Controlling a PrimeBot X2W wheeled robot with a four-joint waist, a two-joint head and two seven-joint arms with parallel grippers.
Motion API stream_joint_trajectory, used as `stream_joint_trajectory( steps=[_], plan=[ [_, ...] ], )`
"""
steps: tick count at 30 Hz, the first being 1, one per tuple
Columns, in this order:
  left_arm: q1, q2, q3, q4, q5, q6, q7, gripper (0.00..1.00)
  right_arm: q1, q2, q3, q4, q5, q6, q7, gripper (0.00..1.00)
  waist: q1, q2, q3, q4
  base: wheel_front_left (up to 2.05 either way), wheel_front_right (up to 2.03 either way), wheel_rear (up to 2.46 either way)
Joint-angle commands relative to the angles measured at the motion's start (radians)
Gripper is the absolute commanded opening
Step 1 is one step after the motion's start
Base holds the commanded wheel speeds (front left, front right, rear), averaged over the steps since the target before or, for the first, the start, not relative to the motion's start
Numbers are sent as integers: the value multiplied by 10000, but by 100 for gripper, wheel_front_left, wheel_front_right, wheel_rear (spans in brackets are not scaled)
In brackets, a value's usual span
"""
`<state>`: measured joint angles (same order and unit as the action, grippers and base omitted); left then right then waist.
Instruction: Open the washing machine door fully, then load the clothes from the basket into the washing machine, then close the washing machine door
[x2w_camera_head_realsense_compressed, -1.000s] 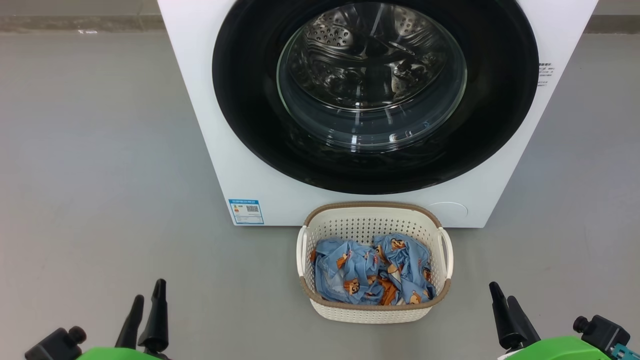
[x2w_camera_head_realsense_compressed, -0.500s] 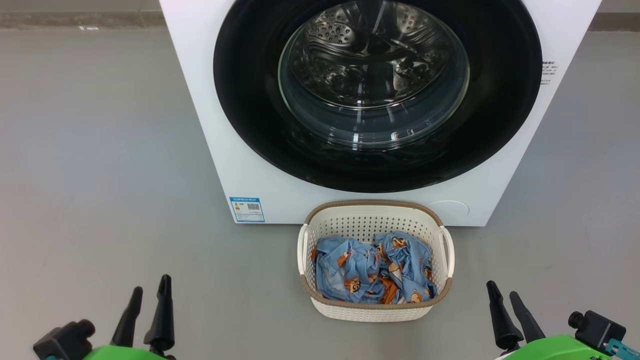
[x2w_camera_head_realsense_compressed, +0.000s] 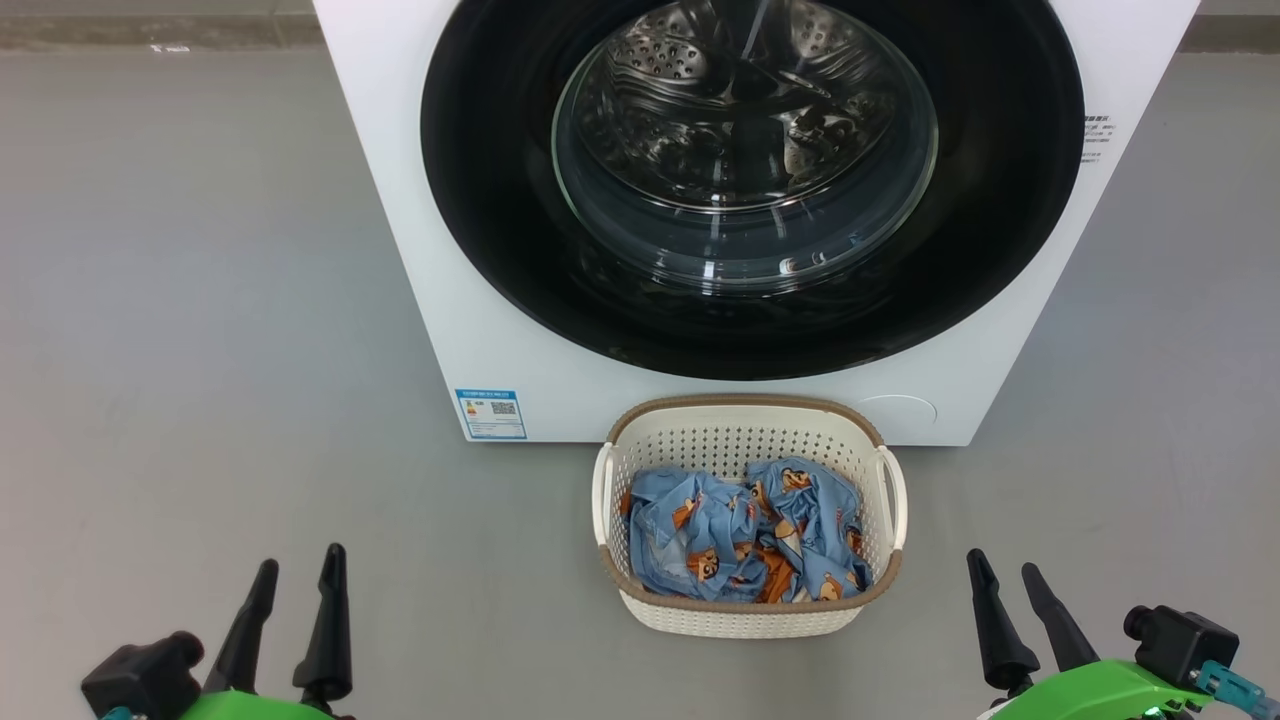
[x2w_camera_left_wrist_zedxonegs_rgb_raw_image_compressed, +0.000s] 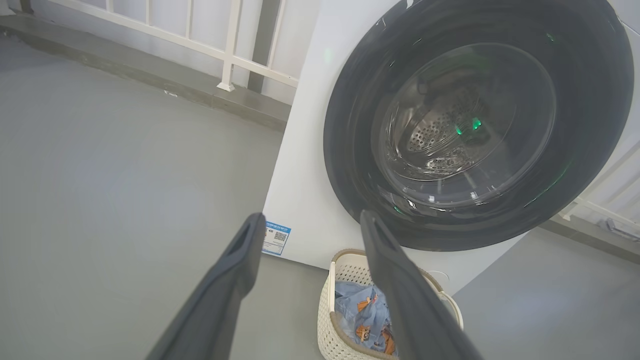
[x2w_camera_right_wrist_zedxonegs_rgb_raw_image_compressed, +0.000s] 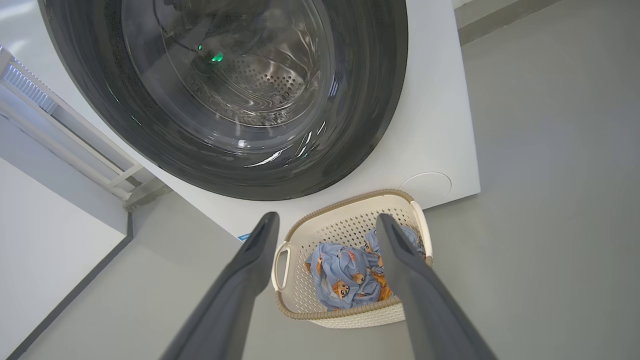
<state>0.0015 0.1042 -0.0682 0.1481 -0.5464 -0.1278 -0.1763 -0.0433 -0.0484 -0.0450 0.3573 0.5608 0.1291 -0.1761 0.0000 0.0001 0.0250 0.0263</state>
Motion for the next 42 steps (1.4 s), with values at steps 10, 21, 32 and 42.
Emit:
stream_joint_trajectory(
  steps=[10, 21, 32, 42],
  plan=[
    [-166, 289, 127, -395, 1204, -25, -394, 100, -312, -113, 151, -260, -1256, 14, -399, 100, 0, -1, 10, -43, 0, 0, 0],
    [-152, 387, 34, -434, 2276, -28, -717, 100, -124, -118, -60, -339, -2396, 15, -720, 100, 0, -1, 0, -87, 0, 0, 0],
    [-94, 455, -12, -232, 2549, -29, -855, 100, 153, -97, -208, -402, -2836, 16, -857, 100, 0, -1, -84, -120, 0, 0, 0],
    [-120, 533, -52, 25, 2390, -29, -855, 100, 211, -82, -298, -468, -2845, 16, -857, 100, 0, -1, -40, -149, 0, 0, 0]
  ],
)
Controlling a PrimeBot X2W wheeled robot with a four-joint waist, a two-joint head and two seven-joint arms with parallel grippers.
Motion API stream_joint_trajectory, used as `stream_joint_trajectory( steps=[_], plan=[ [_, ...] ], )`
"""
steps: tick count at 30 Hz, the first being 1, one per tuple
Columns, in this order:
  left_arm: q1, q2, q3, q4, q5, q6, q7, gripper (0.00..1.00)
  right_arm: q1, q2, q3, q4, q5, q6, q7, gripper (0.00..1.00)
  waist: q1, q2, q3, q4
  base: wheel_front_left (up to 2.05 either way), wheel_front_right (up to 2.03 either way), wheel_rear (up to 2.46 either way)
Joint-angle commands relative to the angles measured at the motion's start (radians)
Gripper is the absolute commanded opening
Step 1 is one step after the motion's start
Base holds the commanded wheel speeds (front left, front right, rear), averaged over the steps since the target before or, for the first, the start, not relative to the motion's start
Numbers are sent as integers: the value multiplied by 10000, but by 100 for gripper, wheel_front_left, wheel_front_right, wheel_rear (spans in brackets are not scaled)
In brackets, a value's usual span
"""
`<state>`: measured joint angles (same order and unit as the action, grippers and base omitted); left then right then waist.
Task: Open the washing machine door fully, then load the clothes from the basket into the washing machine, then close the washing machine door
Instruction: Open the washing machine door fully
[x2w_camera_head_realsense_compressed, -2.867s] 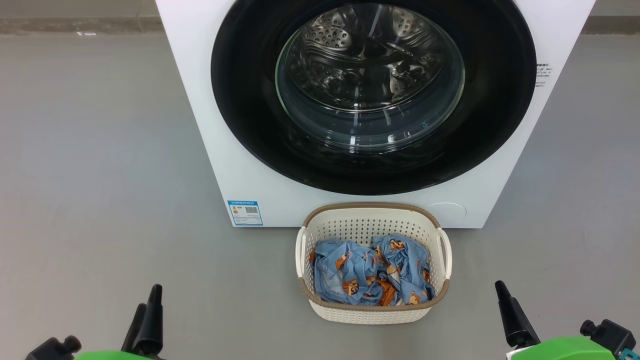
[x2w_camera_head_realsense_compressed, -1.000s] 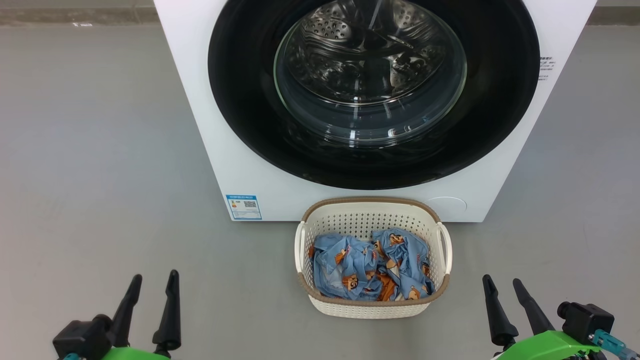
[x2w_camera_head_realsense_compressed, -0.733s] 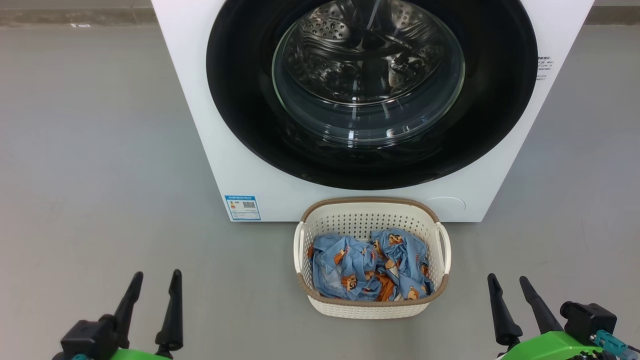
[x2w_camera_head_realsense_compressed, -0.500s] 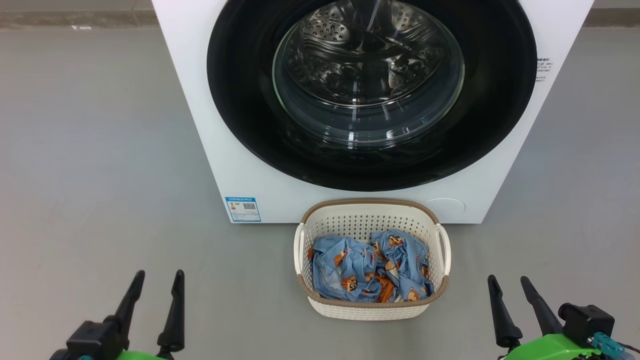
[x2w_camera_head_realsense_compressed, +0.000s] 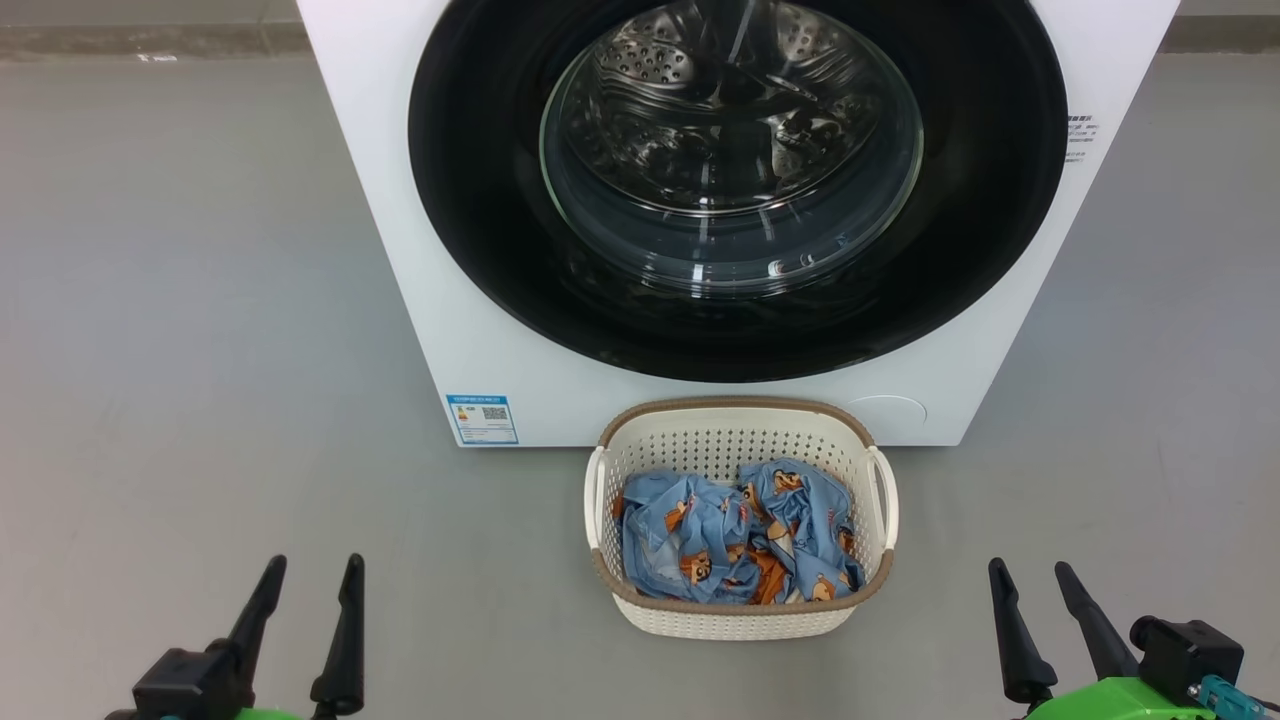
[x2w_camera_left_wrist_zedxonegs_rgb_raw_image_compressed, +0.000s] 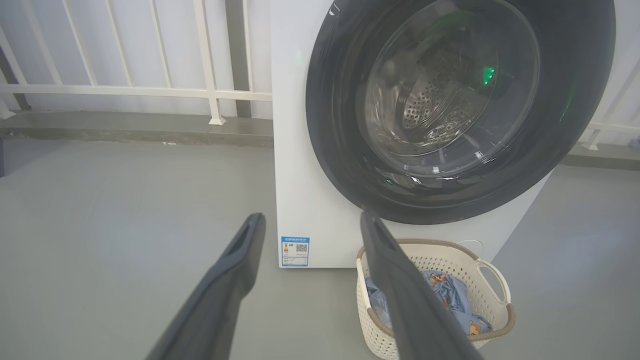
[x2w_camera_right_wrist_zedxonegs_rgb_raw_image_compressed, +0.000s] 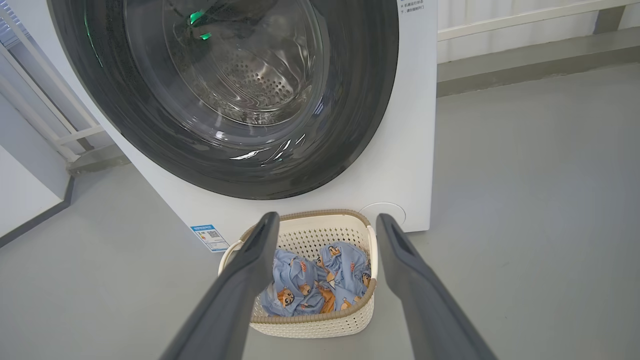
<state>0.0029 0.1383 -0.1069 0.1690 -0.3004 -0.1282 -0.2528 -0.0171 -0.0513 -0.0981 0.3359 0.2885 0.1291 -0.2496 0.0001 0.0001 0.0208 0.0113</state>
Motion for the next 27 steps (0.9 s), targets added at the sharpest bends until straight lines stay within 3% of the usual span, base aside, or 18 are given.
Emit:
stream_joint_trajectory(
  steps=[1, 17, 27],
  plan=[
    [-137, 199, 332, -168, -77, -25, -90, 100, -49, -52, 227, -257, -126, 16, -122, 100, -1, -1, 10, -2, 0, 0, 0],
    [-238, 299, 238, 169, 263, -25, -90, 100, -83, -37, 223, -338, -185, 16, -122, 100, -1, -1, 159, -22, 3, 3, -7],
    [-431, 320, 212, 279, 346, -25, -90, 100, -177, -22, 198, -449, -218, 16, -122, 100, -1, -1, 402, -44, 68, 68, -137]
  ],
)
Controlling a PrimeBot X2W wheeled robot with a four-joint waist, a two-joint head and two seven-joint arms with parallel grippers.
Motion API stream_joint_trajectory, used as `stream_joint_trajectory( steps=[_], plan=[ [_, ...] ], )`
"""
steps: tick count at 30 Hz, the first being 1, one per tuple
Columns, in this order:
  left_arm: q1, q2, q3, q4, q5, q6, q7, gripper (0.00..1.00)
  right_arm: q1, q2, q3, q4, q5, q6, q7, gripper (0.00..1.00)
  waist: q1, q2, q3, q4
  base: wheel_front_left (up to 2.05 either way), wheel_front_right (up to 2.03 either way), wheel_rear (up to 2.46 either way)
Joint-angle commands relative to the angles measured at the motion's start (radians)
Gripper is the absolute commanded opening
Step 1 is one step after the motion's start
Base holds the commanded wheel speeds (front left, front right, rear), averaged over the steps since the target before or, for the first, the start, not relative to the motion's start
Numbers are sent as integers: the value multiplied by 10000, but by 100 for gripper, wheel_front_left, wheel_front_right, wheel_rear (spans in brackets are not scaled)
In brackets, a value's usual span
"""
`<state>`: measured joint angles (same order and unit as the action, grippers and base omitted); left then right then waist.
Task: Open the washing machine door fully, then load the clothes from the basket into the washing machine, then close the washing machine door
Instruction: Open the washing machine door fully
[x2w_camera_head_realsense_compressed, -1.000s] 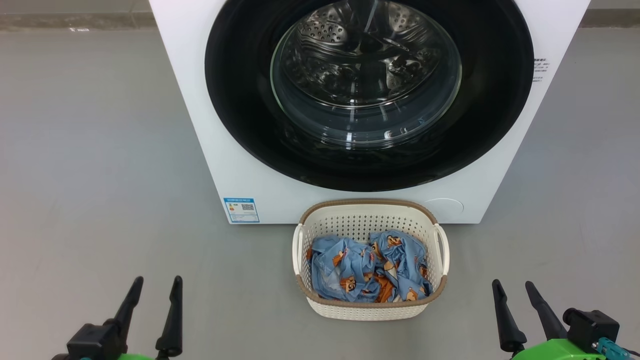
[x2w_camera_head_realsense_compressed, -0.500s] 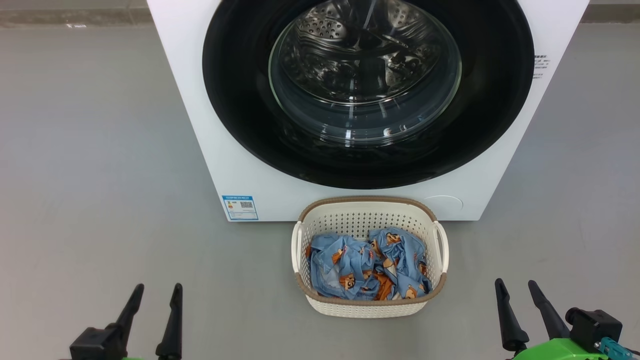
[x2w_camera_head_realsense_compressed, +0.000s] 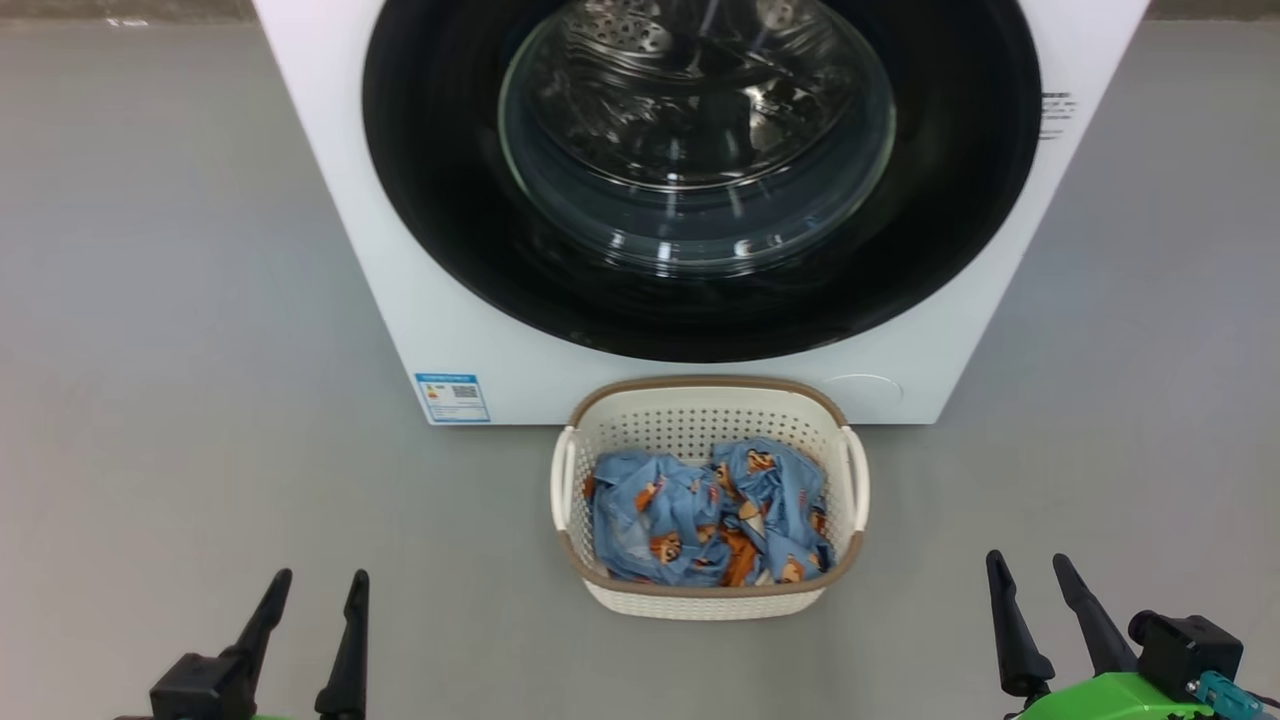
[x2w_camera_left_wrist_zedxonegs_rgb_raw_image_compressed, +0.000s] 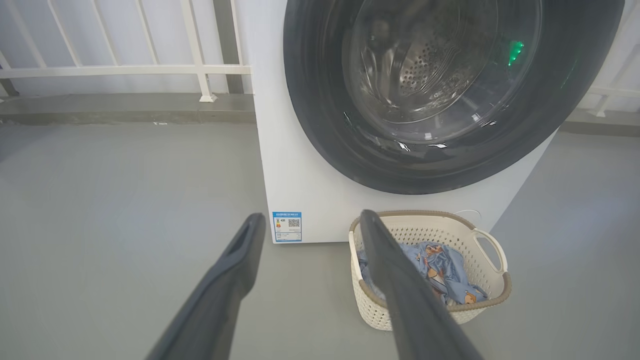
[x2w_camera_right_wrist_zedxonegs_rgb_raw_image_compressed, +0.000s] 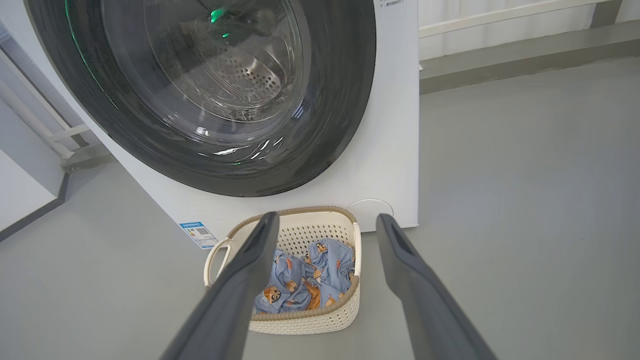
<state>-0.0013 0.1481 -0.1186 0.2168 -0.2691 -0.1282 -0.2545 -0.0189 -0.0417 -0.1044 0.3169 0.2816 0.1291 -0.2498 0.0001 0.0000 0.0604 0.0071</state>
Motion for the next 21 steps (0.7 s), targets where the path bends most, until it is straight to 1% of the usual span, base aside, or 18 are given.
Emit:
stream_joint_trajectory(
  steps=[1, 17, 21],
  plan=[
    [-426, 214, 361, -215, 25, -25, -72, 100, -187, -116, 260, -261, -153, 16, -120, 100, -1, 0, 35, -7, 119, 119, -239],
    [-619, 223, 323, -335, -63, -25, -72, 100, -393, -97, 307, -275, -169, 16, -120, 100, -1, 0, 295, -9, 123, 123, -246],
    [-658, 121, 413, -490, -382, -25, -72, 100, -418, -94, 317, -273, -165, 16, -120, 100, -1, 0, 306, -22, 123, 117, -240]
  ],
)
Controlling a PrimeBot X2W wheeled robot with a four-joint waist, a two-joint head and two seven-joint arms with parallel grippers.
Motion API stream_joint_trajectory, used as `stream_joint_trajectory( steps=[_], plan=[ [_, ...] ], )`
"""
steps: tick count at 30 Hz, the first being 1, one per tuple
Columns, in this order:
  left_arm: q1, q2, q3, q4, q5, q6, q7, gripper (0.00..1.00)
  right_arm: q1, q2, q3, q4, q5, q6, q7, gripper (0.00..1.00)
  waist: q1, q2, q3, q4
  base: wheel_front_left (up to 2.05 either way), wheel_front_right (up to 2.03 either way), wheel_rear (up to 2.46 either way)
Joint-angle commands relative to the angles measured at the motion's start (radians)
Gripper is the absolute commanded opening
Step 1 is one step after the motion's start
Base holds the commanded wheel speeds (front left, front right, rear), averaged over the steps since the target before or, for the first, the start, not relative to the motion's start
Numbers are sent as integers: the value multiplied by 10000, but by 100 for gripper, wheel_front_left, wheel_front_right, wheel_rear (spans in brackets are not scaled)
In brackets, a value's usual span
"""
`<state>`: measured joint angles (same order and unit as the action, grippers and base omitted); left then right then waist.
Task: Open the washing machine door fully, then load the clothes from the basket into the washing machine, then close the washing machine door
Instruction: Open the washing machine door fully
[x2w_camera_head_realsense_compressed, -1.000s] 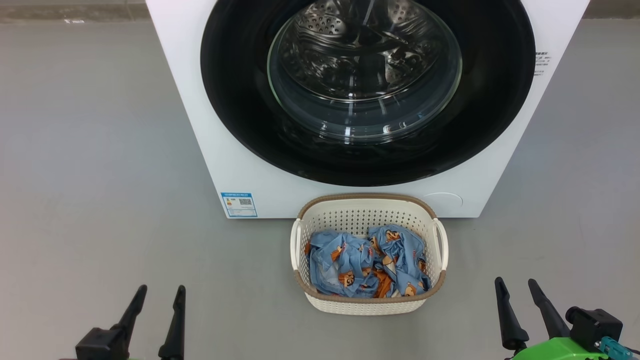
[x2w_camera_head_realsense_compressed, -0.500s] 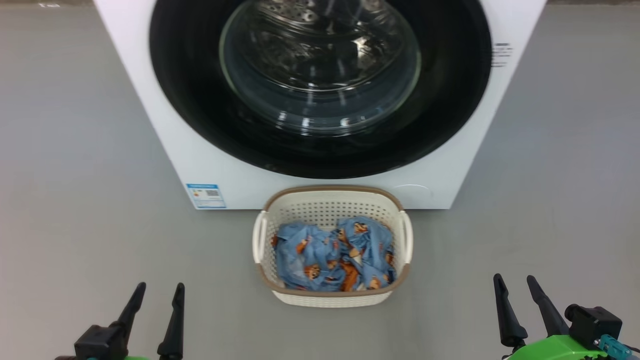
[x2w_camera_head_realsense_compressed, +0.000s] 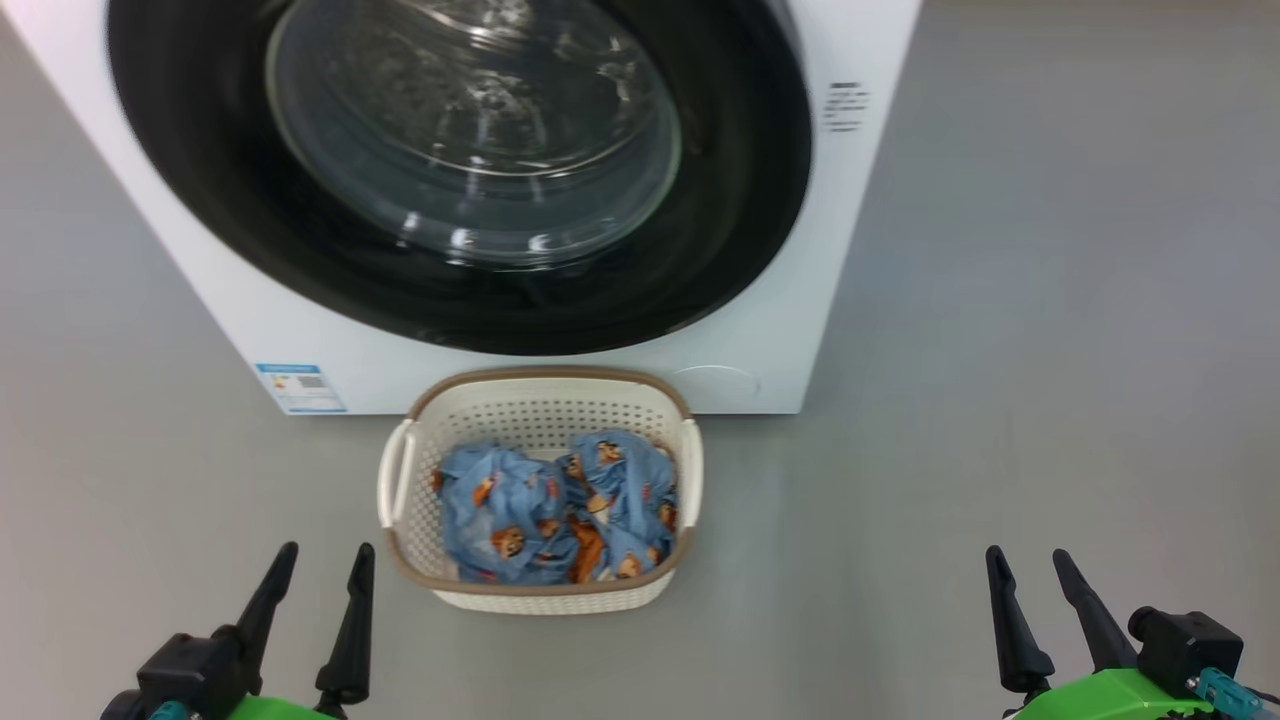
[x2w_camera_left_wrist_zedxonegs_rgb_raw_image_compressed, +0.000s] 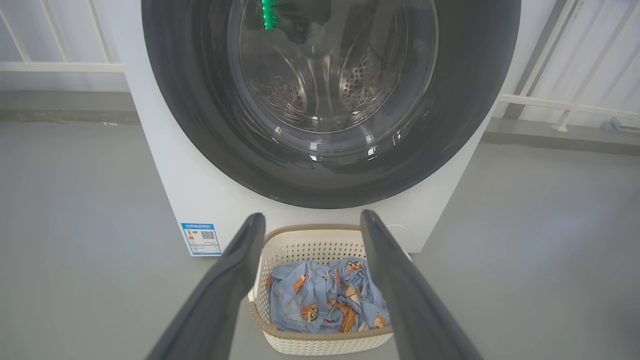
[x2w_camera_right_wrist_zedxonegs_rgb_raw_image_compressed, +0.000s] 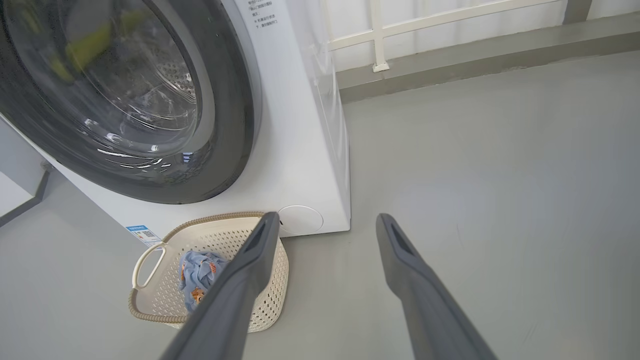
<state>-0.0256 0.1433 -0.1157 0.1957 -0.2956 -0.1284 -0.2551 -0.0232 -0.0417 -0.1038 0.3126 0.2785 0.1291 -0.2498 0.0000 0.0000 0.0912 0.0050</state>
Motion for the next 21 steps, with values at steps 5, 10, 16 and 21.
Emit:
stream_joint_trajectory(
  steps=[5, 10, 16, 21],
  plan=[
    [-412, 155, 478, -270, -225, -23, -67, 100, -374, -91, 292, -242, -167, 16, -120, 100, 0, 0, -15, -2, 98, 81, -179],
    [-423, 149, 454, -282, -207, -23, -67, 100, -384, -89, 284, -270, -147, 16, -120, 100, 0, 0, -12, 7, 50, 50, -100],
    [-397, 65, 404, -284, -209, -23, -67, 100, -398, -88, 361, -259, -180, 16, -120, 100, 0, 0, -33, 37, 10, 10, -20],
    [-364, -40, 313, -264, -196, -23, -67, 100, -529, -87, 482, -285, -201, 16, -120, 100, 0, 0, -53, 57, 0, 0, 0]
  ],
)
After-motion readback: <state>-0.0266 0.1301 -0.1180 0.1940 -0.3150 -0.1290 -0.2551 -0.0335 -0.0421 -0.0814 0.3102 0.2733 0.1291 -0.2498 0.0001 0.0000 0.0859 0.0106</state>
